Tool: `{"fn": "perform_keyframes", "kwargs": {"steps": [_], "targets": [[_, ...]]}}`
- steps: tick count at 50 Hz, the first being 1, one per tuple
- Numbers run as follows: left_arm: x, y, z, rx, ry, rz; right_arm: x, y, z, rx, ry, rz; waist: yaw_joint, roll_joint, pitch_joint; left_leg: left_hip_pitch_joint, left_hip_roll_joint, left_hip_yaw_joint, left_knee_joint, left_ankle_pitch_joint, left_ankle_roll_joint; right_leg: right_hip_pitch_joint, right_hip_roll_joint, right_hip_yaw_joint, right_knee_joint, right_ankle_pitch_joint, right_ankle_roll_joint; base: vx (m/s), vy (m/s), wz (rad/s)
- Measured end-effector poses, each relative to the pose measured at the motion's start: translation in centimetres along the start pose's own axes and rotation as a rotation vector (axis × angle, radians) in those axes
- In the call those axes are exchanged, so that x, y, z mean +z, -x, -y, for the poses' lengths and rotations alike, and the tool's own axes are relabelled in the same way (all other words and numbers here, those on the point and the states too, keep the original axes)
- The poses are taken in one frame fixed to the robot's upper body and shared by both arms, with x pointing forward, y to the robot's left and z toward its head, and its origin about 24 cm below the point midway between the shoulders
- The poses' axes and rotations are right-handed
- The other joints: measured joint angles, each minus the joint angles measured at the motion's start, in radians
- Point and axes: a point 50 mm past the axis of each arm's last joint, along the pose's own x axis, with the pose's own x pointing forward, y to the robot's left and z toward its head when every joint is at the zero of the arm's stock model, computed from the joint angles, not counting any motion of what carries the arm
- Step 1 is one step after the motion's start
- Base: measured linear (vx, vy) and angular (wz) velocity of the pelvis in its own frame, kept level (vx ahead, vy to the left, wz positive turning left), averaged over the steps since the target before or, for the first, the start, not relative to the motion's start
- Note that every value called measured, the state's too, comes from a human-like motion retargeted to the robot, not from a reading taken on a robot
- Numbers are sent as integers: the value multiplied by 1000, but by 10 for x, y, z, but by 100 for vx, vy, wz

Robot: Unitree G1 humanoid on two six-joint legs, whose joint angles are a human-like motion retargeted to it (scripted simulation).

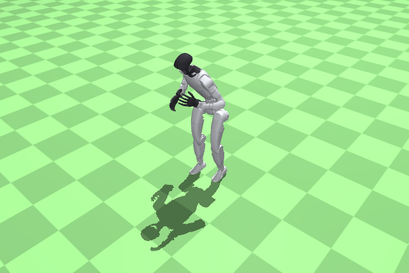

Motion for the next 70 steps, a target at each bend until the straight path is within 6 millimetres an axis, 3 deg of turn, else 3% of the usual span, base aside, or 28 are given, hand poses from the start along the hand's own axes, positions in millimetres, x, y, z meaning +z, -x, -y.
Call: {"fn": "perform_keyframes", "kwargs": {"steps": [2, 5, 8, 10, 12, 15, 18, 20, 23, 25, 28, 31, 33, 35, 39, 41, 43, 47, 50, 52, 55, 58, 60, 62, 64, 66, 68, 70], "targets": [[-23, 43, -15, 1, 64, -339, 1, -20, -11, 29, -53, 24, 17, -4, -46, -123, -2, 18, 360, -130, 22, 31, -29, 17, -20, -87, -33, 25, -7, -1], [-52, 119, -35, 50, 125, -819, 30, -59, -26, -23, -128, 180, 95, 69, 0, -187, 63, 1, 808, -280, 12, 69, 11, 19, 135, -273, -151, 17, 0, -83], [-64, 190, -51, 172, 28, -1153, 109, -93, -44, -79, -230, 504, 160, 96, -5, -237, 85, -7, 1090, -351, 55, -13, 27, 34, 424, -397, -189, 10, -1, -52], [-54, 203, -62, 214, -32, -1205, 175, -91, -50, -66, -300, 782, 191, 93, -62, -259, 89, -7, 1163, -371, 90, -5, 23, 39, 426, -405, -201, 16, -6, 31], [-38, 185, -73, 151, -46, -1152, 227, -64, -46, -57, -286, 1067, 227, 72, -155, -261, 85, 11, 1107, -366, 119, 32, -5, 28, 306, -332, -175, 25, -2, 69], [-20, 155, -78, 25, -27, -1068, 261, -14, -39, -69, -200, 1389, 269, 4, -299, -206, 61, 82, 833, -322, 152, 108, -77, -7, 37, -95, -87, 24, 2, 90], [-12, 140, -73, -36, 4, -1008, 256, 18, -37, -17, -218, 1484, 298, -62, -416, -52, 30, 149, 364, -196, 106, 139, -97, 7, -104, 106, -12, 20, 6, 40], [-9, 129, -69, -37, 13, -937, 246, 27, -36, 29, -252, 1459, 301, -44, -451, 72, 39, 135, 43, -35, 27, 168, -47, 23, -118, 129, -27, 14, 9, 3], [-12, 106, -55, -55, 16, -756, 221, 29, -32, 37, -170, 1316, 261, 100, -396, 272, 150, 27, -247, 144, -122, 197, 92, -57, 166, -36, -159, 4, 11, 34], [-26, 83, -38, -90, 27, -598, 197, 20, -29, 23, -75, 1147, 223, 159, -374, 325, 215, -31, -296, 62, -159, 73, 128, -131, 600, -207, -204, -8, 9, 90], [-48, 22, 8, -22, 146, -265, 129, -9, -29, 7, 24, 754, 158, 110, -350, 306, 166, -116, -257, -175, -38, -127, 70, -128, 1176, -384, -174, -15, 4, 153], [-20, -54, 55, 39, 307, 109, 50, 2, -19, -17, 46, 333, 113, 45, -359, 167, 87, -205, -88, -275, 114, -259, 18, -102, 1435, -451, -158, -14, -2, 159], [16, -88, 71, 51, 297, 340, 37, 27, -2, -31, 68, 225, 101, 35, -388, 120, 65, -232, -97, -218, 161, -296, -2, -107, 1415, -439, -189, -5, -5, 64], [50, -97, 65, 129, 295, 539, 57, 45, 10, 96, 196, 252, 79, 83, -434, 139, 106, -226, -195, -108, 91, -250, 10, -156, 1235, -399, -220, 5, -4, -5], [68, -62, 31, 263, 252, 657, 86, 53, 8, 256, 224, 322, 61, 133, -487, 240, 148, -170, -369, 165, -28, 60, 65, -212, 492, -196, -179, 9, -15, -23], [64, -41, 19, 242, 221, 580, 91, 40, 1, 249, 133, 383, 104, 47, -483, 210, 62, -86, -271, 170, 41, 186, -21, -215, 168, -21, -96, -7, -20, -53], [49, -20, 13, 137, 104, 410, 113, 11, -10, 232, 49, 564, 171, -62, -462, 49, 1, 19, 118, 36, 132, 244, -134, -243, 13, 73, -19, -19, -19, -87], [-11, 49, -24, -56, -153, -252, 242, -30, -23, 52, -18, 1247, 385, -83, -332, -226, 102, 91, 969, -166, 42, 338, -169, -173, -31, -167, -19, -21, -15, -173], [-28, 128, -70, -35, -217, -803, 339, -8, -44, 20, -114, 1677, 501, -31, -220, -346, 120, 10, 1295, -225, -9, 367, -130, -96, 4, -293, -112, -16, -10, -125], [-15, 162, -91, -36, -281, -1011, 358, 14, -49, -24, -105, 1831, 551, -41, -235, -427, 115, -17, 1323, -226, 36, 291, -122, -82, 82, -296, -151, -3, -8, -1], [8, 164, -105, -110, -350, -1080, 339, 34, -45, -177, -36, 1925, 606, -139, -340, -469, 127, 43, 1134, -190, 151, 160, -142, -73, 83, -163, -115, 12, -7, 35], [17, 152, -103, -123, -379, -979, 285, 36, -39, -303, 7, 1805, 648, -197, -379, -226, 56, 126, 645, -113, 148, 174, -167, -26, -37, 87, -30, 17, 1, -62], [13, 143, -97, -1, -352, -869, 248, 28, -44, -238, 37, 1596, 640, -131, -392, 3, 11, 77, 252, 20, 74, 201, -118, -26, -24, 154, -43, 11, 5, -123], [-4, 122, -84, 103, -274, -703, 207, 12, -48, -75, 171, 1297, 579, 31, -407, 227, 62, -37, -66, 170, -33, 159, -11, -122, 247, 39, -128, 0, 4, -61], [-21, 78, -63, 104, -202, -465, 160, -5, -48, 159, 118, 948, 466, 134, -419, 339, 126, -106, -215, 137, -78, -1, 23, -224, 714, -129, -183, -11, 1, 77], [-27, 15, -37, 84, -139, -177, 104, -20, -42, 226, 149, 612, 320, 155, -391, 400, 133, -139, -270, -56, -19, -151, -15, -248, 1137, -250, -175, -17, 0, 197], [-7, -51, -4, 64, -76, 142, 49, -19, -29, 190, 211, 335, 187, 137, -340, 418, 107, -211, -260, -243, 111, -247, -64, -234, 1431, -323, -134, -22, -5, 241], [38, -103, 29, 65, -28, 478, 20, -6, -7, 113, 254, 188, 98, 132, -263, 311, 127, -306, -67, -376, 213, -294, -96, -294, 1568, -352, -149, -29, -31, 205]]}}
